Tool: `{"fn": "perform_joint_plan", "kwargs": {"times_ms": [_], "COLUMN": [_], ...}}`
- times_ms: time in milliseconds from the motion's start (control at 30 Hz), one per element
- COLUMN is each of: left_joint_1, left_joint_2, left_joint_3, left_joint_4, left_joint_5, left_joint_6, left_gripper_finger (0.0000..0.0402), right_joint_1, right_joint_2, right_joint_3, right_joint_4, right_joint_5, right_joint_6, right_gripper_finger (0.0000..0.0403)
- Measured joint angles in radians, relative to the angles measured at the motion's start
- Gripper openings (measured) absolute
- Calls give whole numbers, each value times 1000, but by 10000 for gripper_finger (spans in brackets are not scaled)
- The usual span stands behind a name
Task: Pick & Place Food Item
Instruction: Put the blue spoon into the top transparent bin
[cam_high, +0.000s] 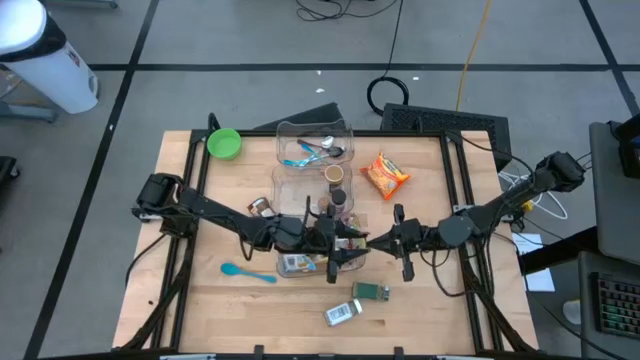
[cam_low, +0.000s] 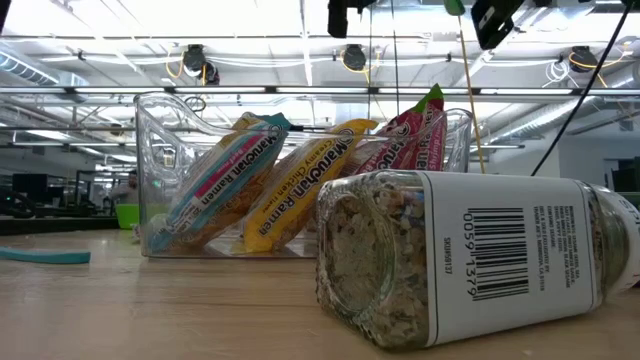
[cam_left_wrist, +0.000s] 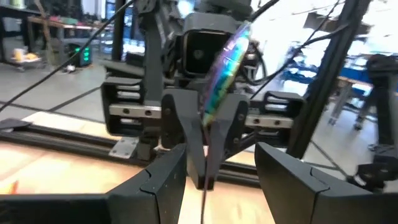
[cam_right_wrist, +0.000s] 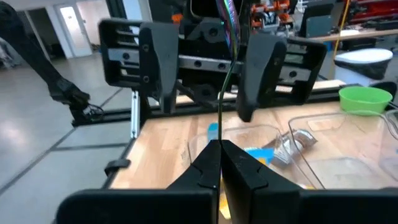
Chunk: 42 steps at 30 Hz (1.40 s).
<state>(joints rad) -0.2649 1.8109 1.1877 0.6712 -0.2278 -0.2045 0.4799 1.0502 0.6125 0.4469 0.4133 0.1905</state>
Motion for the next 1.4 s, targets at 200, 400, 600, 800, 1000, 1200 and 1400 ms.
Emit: {"fn": "perform_joint_plan", "kwargs": {"times_ms": [200,400,600,800,1000,1200,1400], "left_joint_1": [3,3,1,-1,-6,-5,-7], "left_joint_2": [4,4,4,4,4,4,-29], "left_joint_3": [0,0,0,0,0,0,20], "left_joint_4": [1,-11,-25,-22,-23,-26,-151], "left_joint_5": [-18,-20,-41,-39,-34,-32,-58], "left_joint_6": [0,-6,15,50,80,99,113], "left_gripper_finger": [198,130,12,6,5,4,2], "right_joint_1": [-7,-7,-7,-7,-7,-7,-7], "right_joint_2": [34,37,37,37,37,37,37], "right_joint_3": [0,0,0,0,0,0,0], "right_joint_4": [-2,19,36,44,42,43,38], "right_joint_5": [0,0,1,0,-29,-53,-55], "right_joint_6": [8,7,0,-1,-1,-9,-46], "right_gripper_finger": [0,0,0,0,3,59,139]}}
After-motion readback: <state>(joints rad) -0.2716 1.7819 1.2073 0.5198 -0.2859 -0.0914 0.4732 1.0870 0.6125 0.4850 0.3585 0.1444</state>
